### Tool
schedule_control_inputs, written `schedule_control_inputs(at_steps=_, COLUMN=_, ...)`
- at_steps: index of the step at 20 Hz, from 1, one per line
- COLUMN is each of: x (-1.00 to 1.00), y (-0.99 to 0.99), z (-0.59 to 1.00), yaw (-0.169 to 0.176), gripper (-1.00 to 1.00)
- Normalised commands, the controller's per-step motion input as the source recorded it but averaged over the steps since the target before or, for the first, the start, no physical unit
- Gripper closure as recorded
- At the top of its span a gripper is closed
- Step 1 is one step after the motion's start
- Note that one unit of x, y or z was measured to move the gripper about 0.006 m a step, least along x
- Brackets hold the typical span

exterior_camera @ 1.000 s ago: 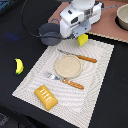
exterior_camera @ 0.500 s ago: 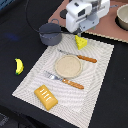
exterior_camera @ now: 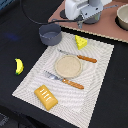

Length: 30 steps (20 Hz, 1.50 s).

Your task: Interact with the objects in diverse but meaningful ways.

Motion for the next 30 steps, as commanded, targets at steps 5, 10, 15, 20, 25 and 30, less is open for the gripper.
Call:
schedule_control_inputs(at_steps=5, x=-0.90, y=-0.58, z=-0.44, yaw=-0.051, gripper=-1.00)
schedule_control_inputs(at_steps=10, x=-0.91, y=-0.58, z=-0.41, yaw=-0.049, gripper=-1.00)
schedule_control_inputs(at_steps=15, x=-0.91, y=-0.58, z=-0.41, yaw=-0.052, gripper=-1.00)
schedule_control_inputs(at_steps=20, x=-0.88, y=-0.55, z=0.04, yaw=-0.046, gripper=-1.00)
schedule_control_inputs(at_steps=25, x=-0.93, y=-0.45, z=0.25, yaw=-0.044, gripper=-1.00)
schedule_control_inputs(at_steps=30, x=-1.00, y=-0.38, z=-0.14, yaw=-0.027, gripper=-1.00)
